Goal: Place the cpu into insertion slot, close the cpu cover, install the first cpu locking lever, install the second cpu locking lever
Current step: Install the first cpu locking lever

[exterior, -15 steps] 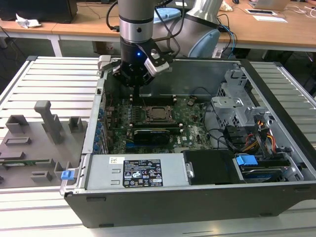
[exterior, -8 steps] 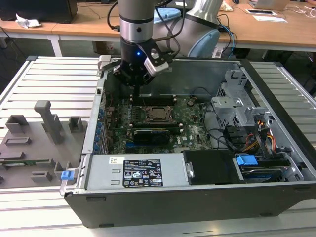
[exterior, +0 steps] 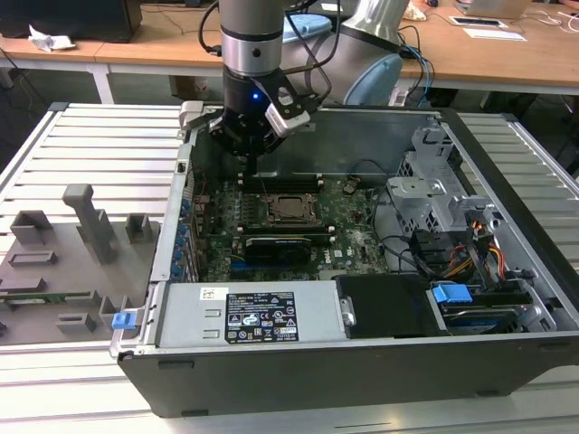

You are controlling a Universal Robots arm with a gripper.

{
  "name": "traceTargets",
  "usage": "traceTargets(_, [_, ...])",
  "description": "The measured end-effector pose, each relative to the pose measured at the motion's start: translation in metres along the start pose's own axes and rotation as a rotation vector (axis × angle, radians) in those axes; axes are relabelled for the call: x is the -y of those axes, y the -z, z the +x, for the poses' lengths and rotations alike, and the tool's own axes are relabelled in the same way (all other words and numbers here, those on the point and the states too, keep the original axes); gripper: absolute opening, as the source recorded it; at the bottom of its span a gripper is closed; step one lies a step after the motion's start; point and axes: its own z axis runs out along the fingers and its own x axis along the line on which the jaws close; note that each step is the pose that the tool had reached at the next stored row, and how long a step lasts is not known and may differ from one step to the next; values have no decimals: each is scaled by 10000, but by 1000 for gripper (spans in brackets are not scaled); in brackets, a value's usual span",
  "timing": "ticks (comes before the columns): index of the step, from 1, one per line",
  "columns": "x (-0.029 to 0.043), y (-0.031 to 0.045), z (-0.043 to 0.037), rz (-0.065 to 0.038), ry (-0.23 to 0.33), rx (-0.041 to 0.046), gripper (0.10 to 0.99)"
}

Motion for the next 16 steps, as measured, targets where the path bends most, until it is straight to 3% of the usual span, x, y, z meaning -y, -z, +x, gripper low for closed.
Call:
traceTargets(5, [6, -1, -48, 0, -8, 1, 106])
traceTargets(11, [23, -5, -179, -1, -14, 1, 106])
traceTargets(16, [31, -10, -243, 10, -15, 0, 106])
